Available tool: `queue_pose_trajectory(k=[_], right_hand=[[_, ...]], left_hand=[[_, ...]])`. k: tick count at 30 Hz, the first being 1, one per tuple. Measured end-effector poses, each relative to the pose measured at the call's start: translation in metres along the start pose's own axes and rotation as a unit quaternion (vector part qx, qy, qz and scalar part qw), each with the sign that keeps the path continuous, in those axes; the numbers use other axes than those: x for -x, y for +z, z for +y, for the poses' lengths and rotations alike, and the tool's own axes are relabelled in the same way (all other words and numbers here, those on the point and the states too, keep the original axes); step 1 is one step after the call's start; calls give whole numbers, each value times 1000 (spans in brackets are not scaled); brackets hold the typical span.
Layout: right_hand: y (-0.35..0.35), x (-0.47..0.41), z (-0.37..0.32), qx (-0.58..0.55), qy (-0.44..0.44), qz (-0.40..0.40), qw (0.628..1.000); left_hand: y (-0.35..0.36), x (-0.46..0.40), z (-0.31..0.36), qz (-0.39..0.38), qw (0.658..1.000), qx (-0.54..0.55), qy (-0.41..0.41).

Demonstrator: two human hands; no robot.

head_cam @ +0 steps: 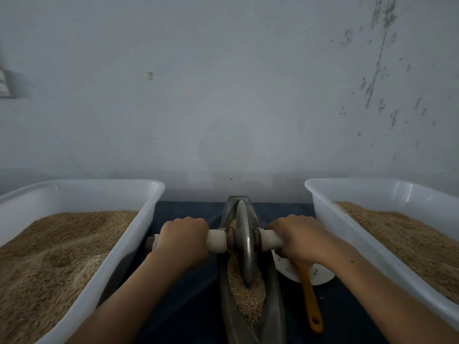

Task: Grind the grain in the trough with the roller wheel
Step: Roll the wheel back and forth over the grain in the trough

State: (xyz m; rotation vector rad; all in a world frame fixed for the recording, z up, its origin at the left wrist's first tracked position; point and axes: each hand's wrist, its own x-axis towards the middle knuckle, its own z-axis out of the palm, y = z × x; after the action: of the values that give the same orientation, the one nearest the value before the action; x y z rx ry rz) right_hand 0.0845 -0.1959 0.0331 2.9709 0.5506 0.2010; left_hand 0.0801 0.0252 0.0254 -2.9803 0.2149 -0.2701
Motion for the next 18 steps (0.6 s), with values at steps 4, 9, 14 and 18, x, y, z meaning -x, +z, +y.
queue_pose_trajectory(k=[4, 9, 14, 18], right_hand=[[9, -1, -2, -6, 17, 89, 996], [6, -1, 0, -12, 10, 48, 999], [-2, -3, 3, -5, 2, -54, 999], [0, -3, 4, -17, -2, -63, 998]], left_hand=[[1, 1, 4, 54, 998, 8, -13], [0, 0, 2, 26, 1000, 0, -4], [-4, 2, -2, -40, 999, 10, 19], [-2, 0, -2, -37, 999, 6, 19]])
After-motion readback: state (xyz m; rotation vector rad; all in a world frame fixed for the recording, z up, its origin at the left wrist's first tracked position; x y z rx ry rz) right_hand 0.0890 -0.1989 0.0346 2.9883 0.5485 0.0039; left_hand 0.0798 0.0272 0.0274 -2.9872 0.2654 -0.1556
